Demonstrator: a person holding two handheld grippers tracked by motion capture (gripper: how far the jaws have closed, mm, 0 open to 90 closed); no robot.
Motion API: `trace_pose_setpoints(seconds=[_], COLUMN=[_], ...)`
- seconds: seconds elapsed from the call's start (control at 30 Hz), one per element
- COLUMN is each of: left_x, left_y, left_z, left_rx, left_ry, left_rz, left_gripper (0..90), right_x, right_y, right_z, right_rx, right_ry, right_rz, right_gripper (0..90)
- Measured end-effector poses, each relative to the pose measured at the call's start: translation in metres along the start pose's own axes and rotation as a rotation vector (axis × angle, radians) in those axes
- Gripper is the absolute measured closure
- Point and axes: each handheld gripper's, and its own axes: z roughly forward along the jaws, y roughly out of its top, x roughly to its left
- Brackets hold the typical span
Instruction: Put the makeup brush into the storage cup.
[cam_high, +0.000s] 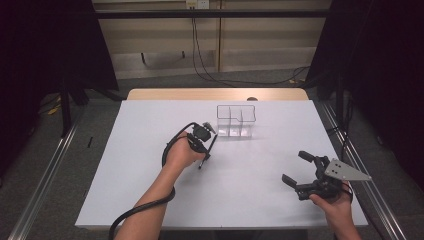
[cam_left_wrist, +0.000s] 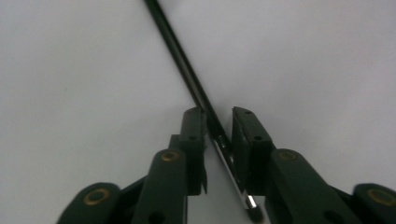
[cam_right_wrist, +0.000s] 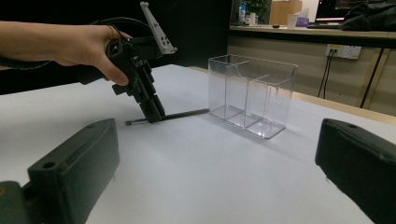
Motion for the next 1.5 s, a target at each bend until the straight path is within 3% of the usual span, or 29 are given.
trace_pose_setpoints(seconds=[0.03,0.2,0.4,0.5,0.9,0.97,1.33,1.5], left_x=[0.001,-0.001,-0.001,0.001,-0.002,-0.004,-0.012,-0.015], left_y=[-0.001,-0.004,-0.009,-0.014,-0.018,-0.018,-0.021,-0.021], left_z=[0.000,0.000,-0.004,-0.009,-0.028,-0.030,-0.044,-0.049], left_rx=[0.016,-0.004,0.006,-0.027,-0.084,-0.075,-0.116,-0.121], left_ry=[-0.016,-0.004,-0.006,-0.049,-0.094,-0.093,-0.163,-0.176], left_rz=[0.006,-0.035,-0.015,-0.029,0.009,0.036,0.051,0.095], left_gripper=[83.6,83.9,84.1,84.2,84.2,84.2,84.2,84.2], right_x=[0.000,-0.001,0.000,-0.001,0.000,0.000,-0.001,-0.001], right_y=[0.000,0.000,0.000,-0.001,-0.001,-0.001,-0.001,-0.001], right_z=[0.000,0.000,0.000,0.001,0.002,0.003,0.005,0.006], right_rx=[-0.001,-0.001,-0.002,-0.001,0.002,0.003,0.003,0.005], right_ry=[0.000,-0.001,0.001,0.002,0.005,0.007,0.013,0.017], right_rz=[0.001,0.003,0.001,0.003,0.003,0.004,0.009,0.011], right_gripper=[0.0,0.0,0.0,0.0,0.0,0.0,0.0,0.0])
